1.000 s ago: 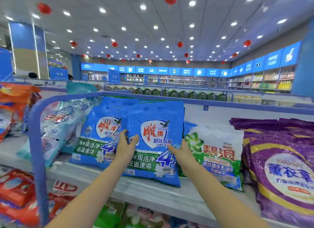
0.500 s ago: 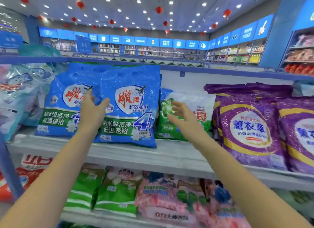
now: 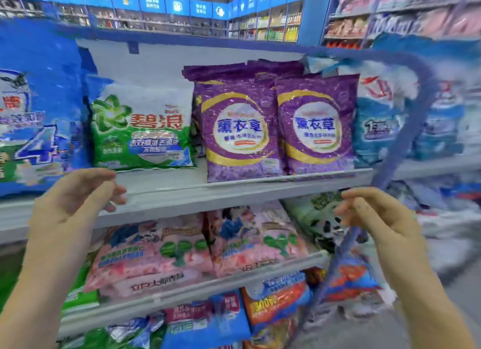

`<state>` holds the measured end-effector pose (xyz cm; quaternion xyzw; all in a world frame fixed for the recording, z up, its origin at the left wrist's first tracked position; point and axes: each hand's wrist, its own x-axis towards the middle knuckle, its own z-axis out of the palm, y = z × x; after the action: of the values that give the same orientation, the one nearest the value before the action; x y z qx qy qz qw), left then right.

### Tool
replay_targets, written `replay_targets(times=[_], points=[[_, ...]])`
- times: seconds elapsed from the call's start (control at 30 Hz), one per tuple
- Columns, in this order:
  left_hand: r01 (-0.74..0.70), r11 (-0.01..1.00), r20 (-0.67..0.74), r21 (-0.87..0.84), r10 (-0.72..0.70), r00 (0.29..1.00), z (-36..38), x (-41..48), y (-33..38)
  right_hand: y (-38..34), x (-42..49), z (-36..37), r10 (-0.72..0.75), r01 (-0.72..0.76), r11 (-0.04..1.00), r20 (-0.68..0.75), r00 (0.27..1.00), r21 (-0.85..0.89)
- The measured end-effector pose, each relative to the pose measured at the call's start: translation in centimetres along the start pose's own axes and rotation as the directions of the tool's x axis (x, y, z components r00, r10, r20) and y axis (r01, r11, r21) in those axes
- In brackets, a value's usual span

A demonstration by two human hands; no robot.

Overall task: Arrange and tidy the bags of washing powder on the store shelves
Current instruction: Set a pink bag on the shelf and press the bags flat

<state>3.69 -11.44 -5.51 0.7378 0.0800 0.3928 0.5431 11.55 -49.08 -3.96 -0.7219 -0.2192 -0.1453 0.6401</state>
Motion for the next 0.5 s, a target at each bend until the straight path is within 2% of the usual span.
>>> replay_targets(times=[0.07,0.17,0.3,0.5], points=[[0.077,0.997,0.04,0.007,-0.078,0.996,2.7,-1.8,-1.0,1.4,-1.7,-3.9,0.049,-0.048,0.999,-0.104,0.993,0.015],[0.073,0.997,0.079,-0.018,-0.072,0.994,7.8,-5.5,-0.6,3.2,-4.1,-9.6,0.095,-0.096,0.995,-0.232,0.968,0.008],[0.155,0.983,0.161,-0.099,-0.138,0.977,15.6,-9.7,0.3,5.7,-6.3,-17.3,0.167,-0.174,0.985,-0.314,0.934,0.006],[0.268,0.953,0.189,-0.139,-0.24,0.952,29.3,-15.4,2.7,9.5,-6.6,-28.6,0.249,-0.248,0.967,-0.387,0.888,0.054]])
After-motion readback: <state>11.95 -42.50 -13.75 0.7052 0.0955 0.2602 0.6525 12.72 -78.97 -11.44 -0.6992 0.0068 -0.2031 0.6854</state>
